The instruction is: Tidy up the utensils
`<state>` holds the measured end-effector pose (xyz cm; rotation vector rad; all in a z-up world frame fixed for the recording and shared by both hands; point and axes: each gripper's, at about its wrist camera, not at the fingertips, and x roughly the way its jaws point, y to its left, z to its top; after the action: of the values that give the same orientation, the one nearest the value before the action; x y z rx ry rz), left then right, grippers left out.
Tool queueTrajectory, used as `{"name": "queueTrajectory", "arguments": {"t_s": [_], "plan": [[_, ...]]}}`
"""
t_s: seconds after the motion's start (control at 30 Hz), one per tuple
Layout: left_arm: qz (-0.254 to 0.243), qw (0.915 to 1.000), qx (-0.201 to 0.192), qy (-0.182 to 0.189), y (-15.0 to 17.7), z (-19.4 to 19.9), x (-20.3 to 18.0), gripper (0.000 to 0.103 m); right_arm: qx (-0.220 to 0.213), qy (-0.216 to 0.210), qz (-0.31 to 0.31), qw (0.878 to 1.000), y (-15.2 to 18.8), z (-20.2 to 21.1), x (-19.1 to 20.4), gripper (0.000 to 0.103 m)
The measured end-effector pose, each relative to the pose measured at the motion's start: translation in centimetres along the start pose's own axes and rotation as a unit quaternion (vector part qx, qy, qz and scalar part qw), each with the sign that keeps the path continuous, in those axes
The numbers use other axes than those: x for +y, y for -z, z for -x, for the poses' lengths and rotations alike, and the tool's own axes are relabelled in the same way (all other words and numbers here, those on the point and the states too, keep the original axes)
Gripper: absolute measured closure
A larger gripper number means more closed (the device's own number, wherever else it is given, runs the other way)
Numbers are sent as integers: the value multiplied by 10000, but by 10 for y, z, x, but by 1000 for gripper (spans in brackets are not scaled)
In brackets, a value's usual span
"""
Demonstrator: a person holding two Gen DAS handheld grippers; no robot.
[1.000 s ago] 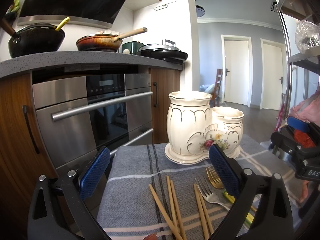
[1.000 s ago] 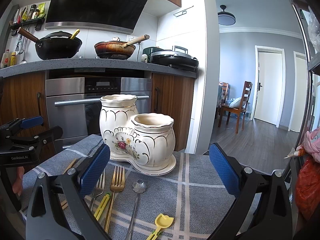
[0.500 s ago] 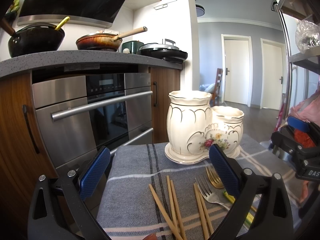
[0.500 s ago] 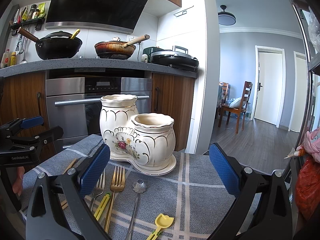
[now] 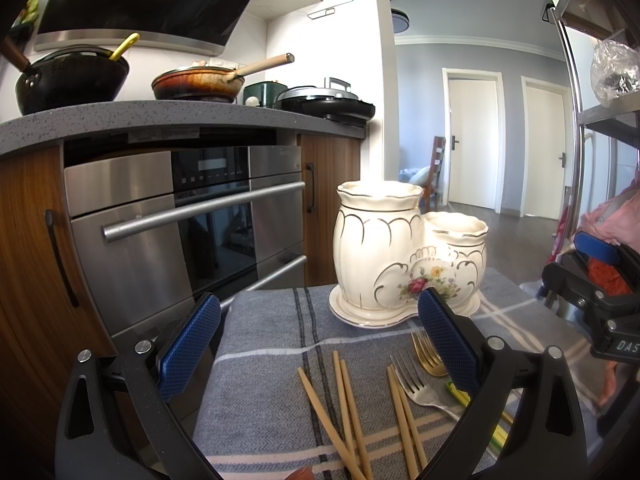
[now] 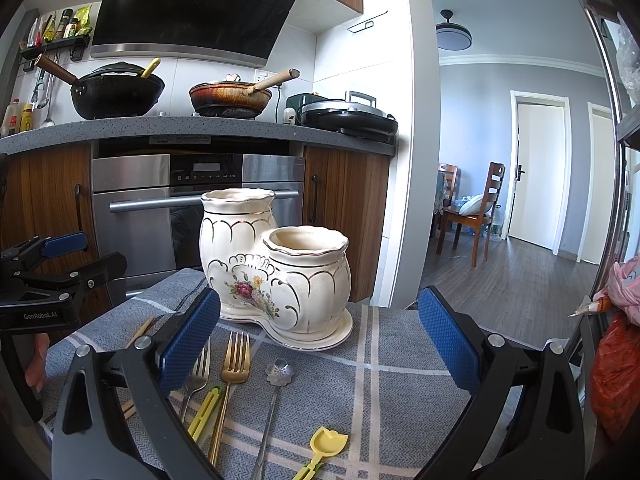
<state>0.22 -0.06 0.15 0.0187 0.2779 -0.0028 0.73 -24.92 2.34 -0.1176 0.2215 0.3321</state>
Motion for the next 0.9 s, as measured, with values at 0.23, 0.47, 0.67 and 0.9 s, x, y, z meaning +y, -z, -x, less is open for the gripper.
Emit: {"name": "queueTrajectory", "arguments": {"t_s": [0.23, 0.47, 0.67, 0.9], "plan": [[-2, 10000, 5, 1, 0, 0, 0, 5, -1, -1, 0, 10000, 0, 0, 0, 5], [-1, 10000, 6, 0, 0, 0, 0, 5, 1, -2, -2, 10000, 0, 1, 0, 5], [2, 10000, 5, 4, 0, 0, 0, 5, -1, 29, 1, 10000, 1, -1, 1, 5], [2, 9996, 154, -222, 4, -3, -1, 5, 45, 754, -186, 9970, 5, -3, -6, 5]]}}
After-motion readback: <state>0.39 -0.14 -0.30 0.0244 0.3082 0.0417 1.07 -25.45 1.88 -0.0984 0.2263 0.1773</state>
